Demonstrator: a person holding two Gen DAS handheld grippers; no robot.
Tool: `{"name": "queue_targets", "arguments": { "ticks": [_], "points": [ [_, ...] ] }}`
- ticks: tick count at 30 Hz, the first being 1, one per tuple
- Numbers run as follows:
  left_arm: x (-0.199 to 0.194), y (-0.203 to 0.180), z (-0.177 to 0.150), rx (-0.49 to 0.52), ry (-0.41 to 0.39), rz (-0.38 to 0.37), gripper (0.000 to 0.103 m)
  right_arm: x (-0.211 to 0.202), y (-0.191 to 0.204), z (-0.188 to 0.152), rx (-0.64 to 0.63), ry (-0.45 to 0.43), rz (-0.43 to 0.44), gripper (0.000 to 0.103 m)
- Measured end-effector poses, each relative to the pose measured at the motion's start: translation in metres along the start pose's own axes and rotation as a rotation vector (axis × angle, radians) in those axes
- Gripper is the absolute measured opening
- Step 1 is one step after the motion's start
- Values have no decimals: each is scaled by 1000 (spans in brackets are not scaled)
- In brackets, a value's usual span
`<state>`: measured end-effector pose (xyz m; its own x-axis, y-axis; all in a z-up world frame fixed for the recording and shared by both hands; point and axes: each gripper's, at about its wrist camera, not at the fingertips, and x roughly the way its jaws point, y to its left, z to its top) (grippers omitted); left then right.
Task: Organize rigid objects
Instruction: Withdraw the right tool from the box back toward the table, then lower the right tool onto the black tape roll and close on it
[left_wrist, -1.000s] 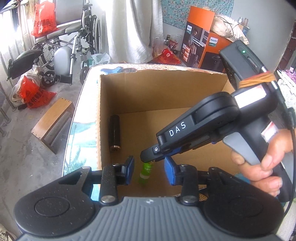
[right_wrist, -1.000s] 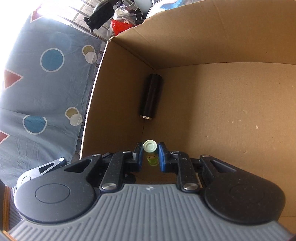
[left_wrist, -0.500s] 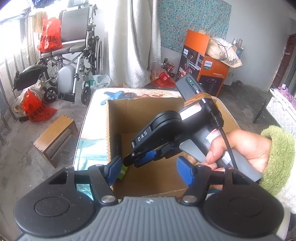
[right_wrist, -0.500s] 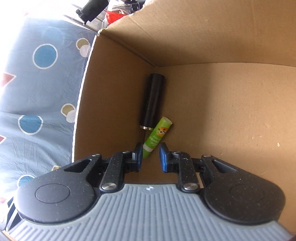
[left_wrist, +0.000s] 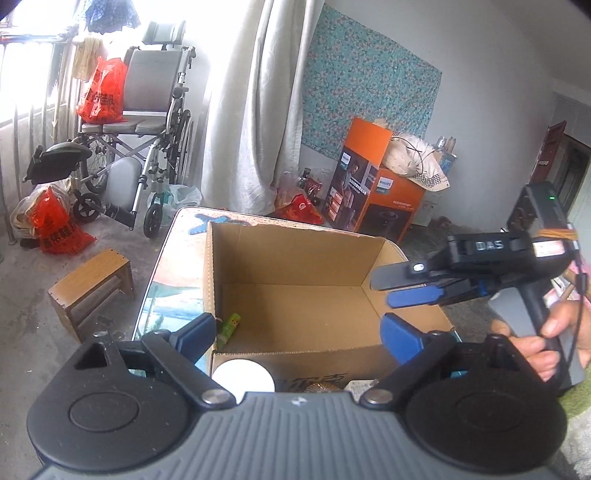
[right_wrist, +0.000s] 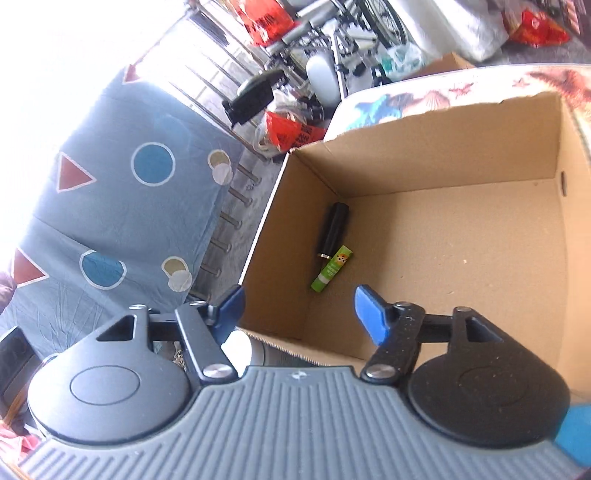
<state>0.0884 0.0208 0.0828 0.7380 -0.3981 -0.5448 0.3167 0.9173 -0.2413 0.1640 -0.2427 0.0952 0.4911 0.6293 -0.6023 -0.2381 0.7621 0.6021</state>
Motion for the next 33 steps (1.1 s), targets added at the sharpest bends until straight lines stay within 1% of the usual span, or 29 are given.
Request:
{"name": "queue_targets", "arguments": {
  "ticks": [2,3,5,6,8,10,11,13,14,16,18,19,20,22,23,25,26,28,29,31,33],
  "points": [
    [0,-3,-14,6,26,3,96,-36,1,-21,-55,-68,-34,89],
    [2,-4,-21,3,48,-6,96,-49,1,-34,-79,-87,-63,94],
    [6,-5,-38,-19,95,-29,96,-73,1,-63,-121,-116,-141,102],
    [8,-6,-47,-27,109,-45,96,-80,3,-77,-141,-123,-190,102],
    [10,-7,-63,-46,107,-81,96,-91,0,-104,-166,-122,-286,102],
    [11,-10,-79,-63,104,-112,96,-92,-2,-126,-184,-118,-385,102],
    [12,-13,-84,-57,108,-119,96,-85,-3,-139,-200,-121,-434,102],
    [15,-24,-96,-11,122,-115,96,-79,-3,-155,-222,-130,-507,102],
    [16,-29,-99,16,127,-110,96,-71,-3,-164,-239,-136,-559,102],
    [18,-41,-109,83,132,-89,96,-63,-1,-175,-283,-158,-628,102],
    [20,-54,-117,163,138,-43,96,-62,1,-185,-321,-215,-662,102],
    [22,-58,-121,197,140,-19,96,-65,2,-189,-325,-262,-667,102],
    [23,-65,-126,242,143,8,96,-68,3,-192,-326,-297,-656,102],
    [28,-72,-133,301,144,40,96,-74,2,-199,-323,-350,-588,102],
    [30,-74,-136,322,142,52,96,-84,3,-200,-304,-379,-520,102],
    [34,-78,-139,357,134,69,92,-85,2,-202,-240,-406,-406,102],
    [37,-79,-140,366,131,75,90,-82,1,-203,-205,-405,-365,102],
    [42,-79,-143,382,128,89,82,-73,-1,-204,-159,-380,-303,102],
    [44,-79,-143,391,129,94,80,-66,-4,-203,-135,-358,-274,101],
    [49,-79,-145,404,133,99,70,-52,-5,-200,-89,-304,-210,100],
    [51,-78,-146,414,137,101,65,-39,-9,-197,-51,-262,-167,90]
  ]
}}
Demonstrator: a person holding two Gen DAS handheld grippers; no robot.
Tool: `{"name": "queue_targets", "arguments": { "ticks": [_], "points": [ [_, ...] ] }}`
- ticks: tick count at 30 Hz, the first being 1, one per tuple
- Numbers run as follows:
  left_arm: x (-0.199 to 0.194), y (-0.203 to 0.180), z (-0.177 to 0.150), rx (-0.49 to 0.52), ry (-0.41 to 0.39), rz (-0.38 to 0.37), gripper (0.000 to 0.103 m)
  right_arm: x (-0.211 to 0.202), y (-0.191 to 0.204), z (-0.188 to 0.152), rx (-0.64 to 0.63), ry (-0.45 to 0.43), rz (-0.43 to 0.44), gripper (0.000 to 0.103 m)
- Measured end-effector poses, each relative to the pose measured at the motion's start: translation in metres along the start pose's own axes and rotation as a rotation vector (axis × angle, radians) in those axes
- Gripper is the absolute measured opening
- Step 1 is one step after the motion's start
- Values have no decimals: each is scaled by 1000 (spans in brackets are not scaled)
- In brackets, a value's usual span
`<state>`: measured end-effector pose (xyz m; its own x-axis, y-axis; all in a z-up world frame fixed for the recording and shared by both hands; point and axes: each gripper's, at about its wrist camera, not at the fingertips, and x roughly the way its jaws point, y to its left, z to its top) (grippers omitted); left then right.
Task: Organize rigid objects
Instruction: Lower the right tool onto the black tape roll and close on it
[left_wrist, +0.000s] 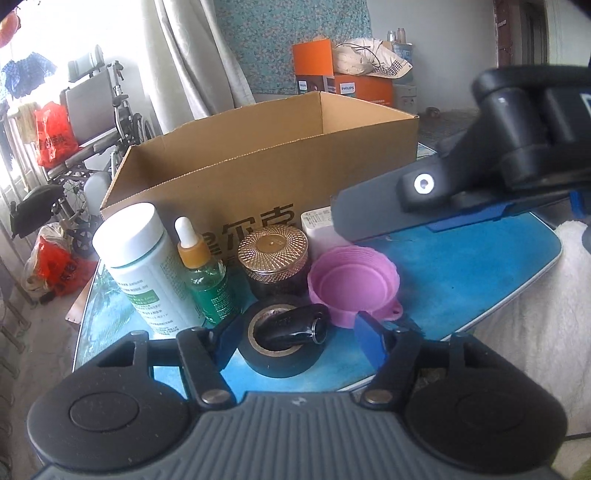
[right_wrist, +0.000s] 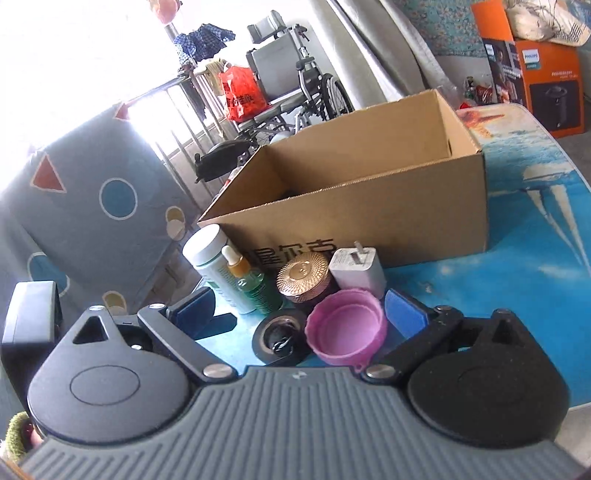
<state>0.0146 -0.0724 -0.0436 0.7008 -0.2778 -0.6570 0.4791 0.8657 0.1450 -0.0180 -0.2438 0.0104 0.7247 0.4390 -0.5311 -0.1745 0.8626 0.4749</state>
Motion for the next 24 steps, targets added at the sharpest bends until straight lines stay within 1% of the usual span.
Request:
{"name": "queue_targets", "arguments": {
  "ticks": [1,3,4,5,6,10,11,20,22,24],
  "points": [
    [1,1,-1,4,-1,-3,60,7,0,0,13,19,14,86],
    [4,2,-2,6,3,-9,55,20,2,0,37,62,39,71],
    [5,2,-2,6,5,-10,50,26,4,-2,53,85,47,68],
    [7,2,-3,8,9,-10,47,31,4,-2,64,100,53,60],
    [8,2,-3,9,14,-12,41,37,4,-3,79,117,58,52],
    [7,5,-4,-3,10,-50,29,50,3,-4,117,142,69,46],
    [5,6,-4,-6,6,-52,28,51,4,-4,118,143,68,45],
    [-1,20,-3,-77,-27,-61,28,58,5,-2,142,159,81,43],
    [-2,21,-2,-80,-31,-57,28,62,5,0,149,163,83,41],
    [-2,22,-2,-84,-35,-55,29,66,7,1,141,158,81,36]
  ]
}}
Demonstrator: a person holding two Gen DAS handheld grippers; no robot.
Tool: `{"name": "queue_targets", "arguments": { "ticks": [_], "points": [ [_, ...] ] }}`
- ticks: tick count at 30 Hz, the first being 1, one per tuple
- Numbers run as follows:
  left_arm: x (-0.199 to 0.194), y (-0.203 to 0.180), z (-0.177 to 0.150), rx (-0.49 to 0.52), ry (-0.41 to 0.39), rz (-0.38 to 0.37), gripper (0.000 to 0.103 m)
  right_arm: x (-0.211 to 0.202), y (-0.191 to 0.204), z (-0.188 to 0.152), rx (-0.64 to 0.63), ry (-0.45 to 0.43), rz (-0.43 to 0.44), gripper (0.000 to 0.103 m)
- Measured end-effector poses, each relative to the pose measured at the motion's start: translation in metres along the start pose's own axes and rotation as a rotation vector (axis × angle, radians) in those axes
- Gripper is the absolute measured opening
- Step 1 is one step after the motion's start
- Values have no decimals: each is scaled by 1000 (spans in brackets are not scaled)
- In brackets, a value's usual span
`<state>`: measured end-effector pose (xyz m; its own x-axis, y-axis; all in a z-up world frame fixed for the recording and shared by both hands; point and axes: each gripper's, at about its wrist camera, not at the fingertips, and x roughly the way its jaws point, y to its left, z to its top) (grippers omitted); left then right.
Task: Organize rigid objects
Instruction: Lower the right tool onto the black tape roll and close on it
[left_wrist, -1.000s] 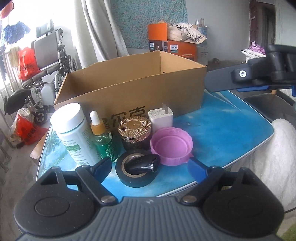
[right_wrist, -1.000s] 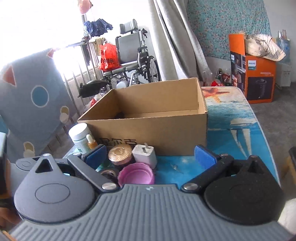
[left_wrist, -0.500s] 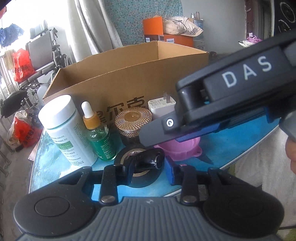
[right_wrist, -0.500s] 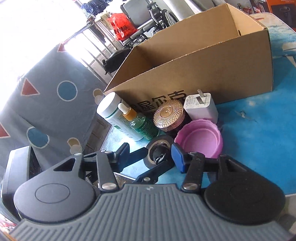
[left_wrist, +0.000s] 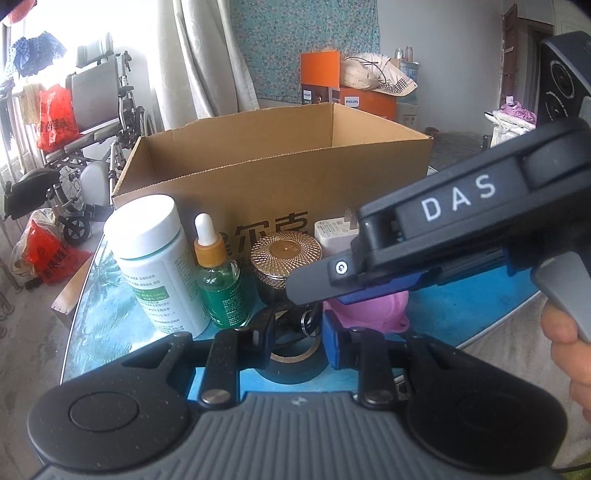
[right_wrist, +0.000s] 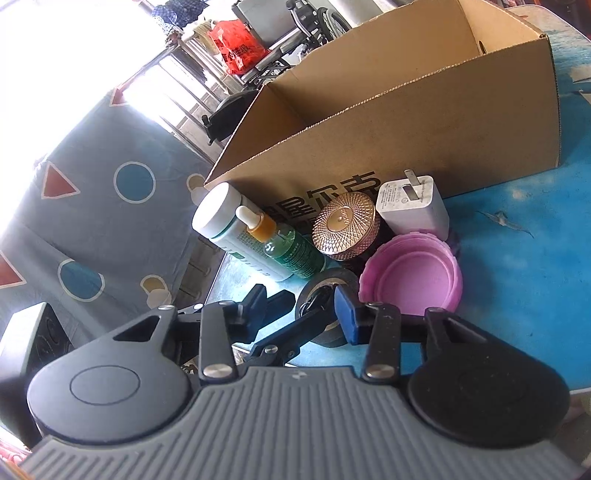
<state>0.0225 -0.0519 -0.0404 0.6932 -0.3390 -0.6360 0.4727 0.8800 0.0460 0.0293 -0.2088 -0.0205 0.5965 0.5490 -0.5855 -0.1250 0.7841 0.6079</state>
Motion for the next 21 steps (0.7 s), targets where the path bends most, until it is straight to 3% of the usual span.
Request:
{"name": "queue_targets", "arguments": {
  "ticks": [3,12,21],
  "points": [
    [-2,0,-1,-11,-2,1,30,11,1,2,-3,8,-10,27],
    [-4,4,-1,-40,-16,-1,33,32,-3,4,25,41,-22,22],
    [8,4,-5,-33,39,-7,36,44,-5,4,40,57,-22,14]
  ]
}}
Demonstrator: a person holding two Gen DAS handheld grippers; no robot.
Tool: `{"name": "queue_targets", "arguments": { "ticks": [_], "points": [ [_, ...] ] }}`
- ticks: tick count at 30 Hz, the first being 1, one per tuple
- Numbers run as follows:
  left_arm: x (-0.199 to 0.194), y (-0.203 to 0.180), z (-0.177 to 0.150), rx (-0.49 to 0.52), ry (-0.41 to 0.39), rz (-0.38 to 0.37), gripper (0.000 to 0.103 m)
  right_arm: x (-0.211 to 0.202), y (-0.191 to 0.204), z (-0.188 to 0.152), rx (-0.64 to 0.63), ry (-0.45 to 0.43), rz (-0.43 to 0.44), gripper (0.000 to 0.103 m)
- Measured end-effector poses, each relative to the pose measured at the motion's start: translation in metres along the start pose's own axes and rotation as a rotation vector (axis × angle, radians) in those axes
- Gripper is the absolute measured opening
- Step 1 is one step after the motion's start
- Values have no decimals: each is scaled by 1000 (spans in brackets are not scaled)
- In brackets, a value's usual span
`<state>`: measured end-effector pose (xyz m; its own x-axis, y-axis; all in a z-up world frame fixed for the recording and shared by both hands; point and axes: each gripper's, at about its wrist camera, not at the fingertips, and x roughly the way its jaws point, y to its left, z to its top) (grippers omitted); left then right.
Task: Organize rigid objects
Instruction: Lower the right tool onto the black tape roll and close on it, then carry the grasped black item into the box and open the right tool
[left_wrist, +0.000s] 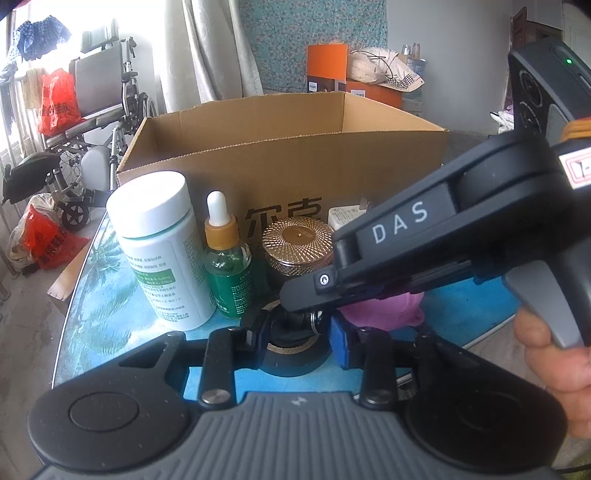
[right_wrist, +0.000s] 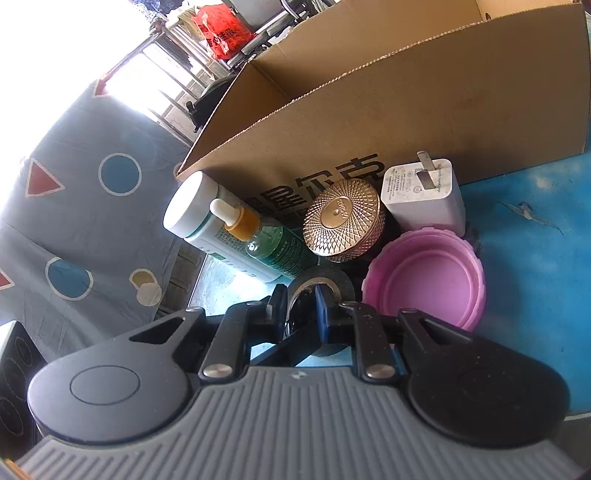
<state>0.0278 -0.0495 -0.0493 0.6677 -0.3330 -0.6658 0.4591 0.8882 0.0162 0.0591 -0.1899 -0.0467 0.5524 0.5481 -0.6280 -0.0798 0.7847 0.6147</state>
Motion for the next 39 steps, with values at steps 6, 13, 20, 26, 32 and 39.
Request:
{"name": "queue_targets", "arguments": {
  "ticks": [6,13,20,26,32,39],
  "points": [
    [6,4,0,-27,21,4,36,1,5,3,-8,-4,10,14],
    [7,14,2,-84,26,-10,28,6,11,4,-32,-8,8,18],
    [10,12,5,-75,16,14,25,13,18,1,-78,-6,-20,25],
    [2,5,7,-51,7,24,23,4,20,-2,-91,-25,-18,23],
    [-29,-5,20,-21,-61,41,23,-28,44,-4,-174,-89,-7,23],
    [-70,-10,69,28,-201,97,24,-79,84,26,-303,-202,57,23]
  ]
}}
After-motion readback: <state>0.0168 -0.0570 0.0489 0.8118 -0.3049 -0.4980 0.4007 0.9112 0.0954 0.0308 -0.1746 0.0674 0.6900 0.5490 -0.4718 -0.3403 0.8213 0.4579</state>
